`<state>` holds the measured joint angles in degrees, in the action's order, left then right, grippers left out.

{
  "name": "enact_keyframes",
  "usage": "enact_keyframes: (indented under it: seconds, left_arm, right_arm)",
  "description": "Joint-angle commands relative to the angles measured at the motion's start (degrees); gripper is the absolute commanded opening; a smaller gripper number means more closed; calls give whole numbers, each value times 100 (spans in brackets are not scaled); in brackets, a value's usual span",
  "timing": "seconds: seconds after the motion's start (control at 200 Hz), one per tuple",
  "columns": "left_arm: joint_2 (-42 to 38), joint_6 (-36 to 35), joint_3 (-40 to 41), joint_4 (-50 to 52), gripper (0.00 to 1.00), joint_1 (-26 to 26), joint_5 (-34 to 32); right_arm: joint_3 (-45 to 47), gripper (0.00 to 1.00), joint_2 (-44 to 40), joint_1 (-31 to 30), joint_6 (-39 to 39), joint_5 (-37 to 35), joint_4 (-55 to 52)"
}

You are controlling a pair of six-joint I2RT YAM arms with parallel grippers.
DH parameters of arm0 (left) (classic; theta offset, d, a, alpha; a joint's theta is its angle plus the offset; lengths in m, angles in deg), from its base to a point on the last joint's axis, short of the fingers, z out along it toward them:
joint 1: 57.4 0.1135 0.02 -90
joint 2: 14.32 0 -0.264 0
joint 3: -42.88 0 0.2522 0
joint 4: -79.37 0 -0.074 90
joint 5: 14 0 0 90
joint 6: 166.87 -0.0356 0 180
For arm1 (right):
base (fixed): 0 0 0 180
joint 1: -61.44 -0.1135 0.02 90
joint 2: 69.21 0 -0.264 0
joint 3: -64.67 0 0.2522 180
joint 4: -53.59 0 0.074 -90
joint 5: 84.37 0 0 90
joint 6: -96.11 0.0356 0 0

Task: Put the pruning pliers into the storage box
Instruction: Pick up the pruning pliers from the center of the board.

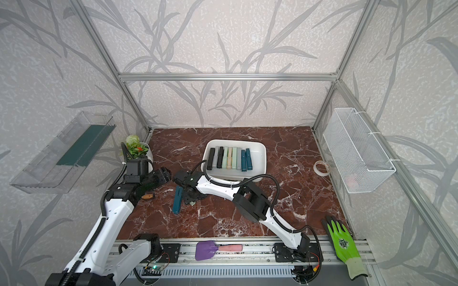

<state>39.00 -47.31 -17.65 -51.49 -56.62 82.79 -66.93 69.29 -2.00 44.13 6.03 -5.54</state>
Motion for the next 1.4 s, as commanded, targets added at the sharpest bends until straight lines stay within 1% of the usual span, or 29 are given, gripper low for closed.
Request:
enact_keyframes:
  seconds: [0.0,0.155,0.235,0.3,0.325,0.415,0.5,0.51,0.53,0.665,0.755,0.84,0.93,1.05,1.189,1.249,1.399]
  left_arm:
    - [-17,-16,54,-45,74,39,86]
    - [45,-42,14,-13,73,38,42]
    - [88,-46,-13,7,72,31,86]
    - [148,-61,-44,16,72,34,179]
    - [169,-88,-67,16,72,31,271]
    - [293,-206,-111,-53,72,36,649]
    - [418,-215,-164,-76,72,33,868]
    - [423,-219,-159,-86,72,31,897]
    - [440,-206,-158,-117,72,36,950]
    - [456,-166,-106,-420,73,32,1499]
    - [466,-53,-135,-649,74,35,1840]
    - [595,28,-171,-938,76,33,2476]
    - [831,95,-266,-1215,78,19,3169]
    - [941,202,-240,-1445,78,0,3408]
    - [940,271,-191,-1490,78,-7,3514]
    - [900,319,-169,-1559,79,-10,3539]
    - [971,472,-208,-1844,81,-39,3912]
  right_arm:
    - [42,55,-21,4,20,-200,-245]
    - [499,43,-431,26,-49,-344,-55]
    - [864,37,-768,60,-110,-281,198]
    - [1191,35,-1056,115,-111,-148,435]
    - [1339,34,-1176,149,-308,-50,543]
    - [1857,33,-1577,316,-461,336,1011]
    - [2336,32,-1907,437,-561,701,1396]
    - [2384,32,-1941,580,-577,751,1440]
    - [2493,32,-2002,675,-619,875,1540]
    - [3257,32,-2572,1027,-768,1615,2234]
    - [3592,31,-2941,1236,-939,2062,2518]
    - [3786,32,-3254,1364,-1204,2381,2680]
    - [3935,31,-3488,1459,-1336,2441,2792]
    - [4137,30,-3635,1584,-1240,2843,3151]
    - [4469,30,-3778,1718,-865,3384,3811]
    - [4563,30,-3827,1775,-805,3471,4000]
    - [4675,30,-3979,1947,-746,3666,4290]
